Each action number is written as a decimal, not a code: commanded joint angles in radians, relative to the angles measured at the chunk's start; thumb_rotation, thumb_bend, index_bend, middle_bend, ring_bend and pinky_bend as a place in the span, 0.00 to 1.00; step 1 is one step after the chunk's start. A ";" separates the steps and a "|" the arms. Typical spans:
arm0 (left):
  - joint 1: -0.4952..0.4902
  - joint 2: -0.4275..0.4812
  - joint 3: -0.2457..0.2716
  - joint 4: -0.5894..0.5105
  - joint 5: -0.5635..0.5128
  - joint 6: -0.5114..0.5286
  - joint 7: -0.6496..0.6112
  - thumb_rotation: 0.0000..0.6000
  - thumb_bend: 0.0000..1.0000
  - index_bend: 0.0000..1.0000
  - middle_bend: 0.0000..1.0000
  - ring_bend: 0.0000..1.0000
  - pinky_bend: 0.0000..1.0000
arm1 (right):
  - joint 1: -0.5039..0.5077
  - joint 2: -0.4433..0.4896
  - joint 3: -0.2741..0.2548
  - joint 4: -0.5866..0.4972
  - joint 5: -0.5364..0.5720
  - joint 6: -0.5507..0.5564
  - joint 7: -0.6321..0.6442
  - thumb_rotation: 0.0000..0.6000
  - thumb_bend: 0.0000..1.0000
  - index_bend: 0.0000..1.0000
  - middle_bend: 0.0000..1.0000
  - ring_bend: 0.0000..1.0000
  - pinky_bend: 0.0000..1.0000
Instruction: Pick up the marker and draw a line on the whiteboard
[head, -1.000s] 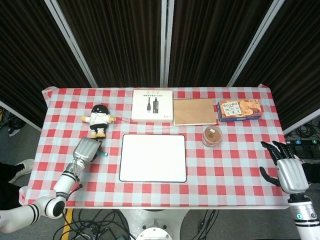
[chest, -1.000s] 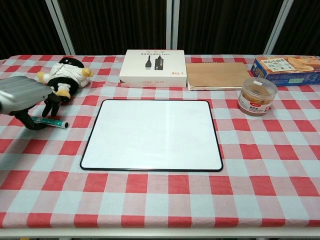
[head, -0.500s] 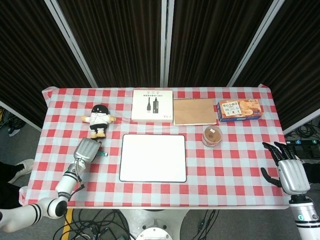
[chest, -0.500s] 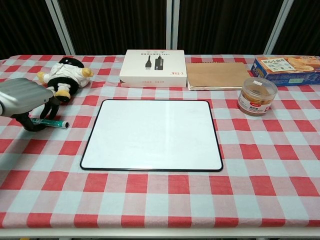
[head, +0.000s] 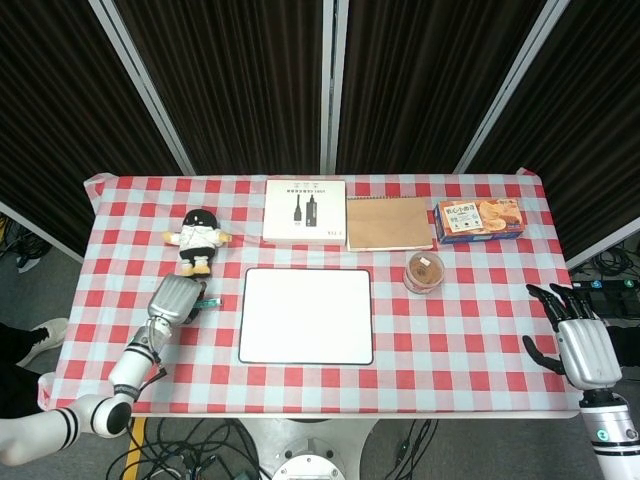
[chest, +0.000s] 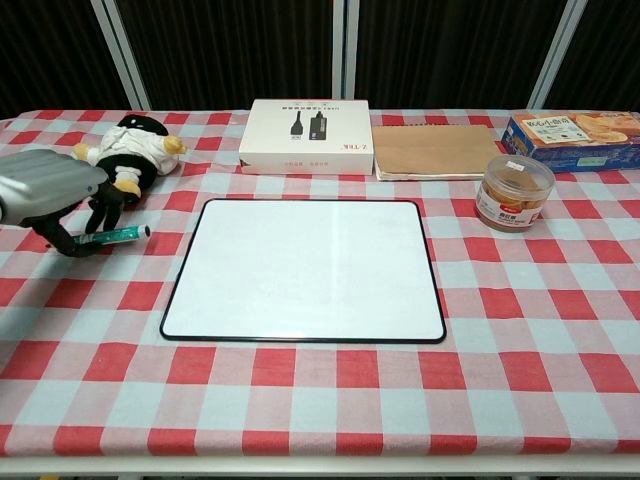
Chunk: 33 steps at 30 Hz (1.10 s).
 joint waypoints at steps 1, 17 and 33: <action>0.027 0.055 -0.045 -0.087 0.131 0.035 -0.380 1.00 0.39 0.56 0.57 0.81 0.96 | 0.000 0.001 0.000 -0.003 -0.002 0.000 -0.003 1.00 0.23 0.12 0.22 0.09 0.11; 0.012 -0.243 -0.076 0.207 0.315 0.173 -1.132 1.00 0.38 0.56 0.57 0.80 0.91 | -0.008 0.015 -0.001 -0.021 -0.002 0.008 -0.017 1.00 0.23 0.12 0.22 0.09 0.11; 0.016 -0.346 -0.030 0.399 0.353 0.224 -1.133 1.00 0.38 0.56 0.57 0.80 0.88 | -0.006 0.008 -0.004 -0.015 -0.006 0.001 -0.012 1.00 0.23 0.12 0.22 0.09 0.11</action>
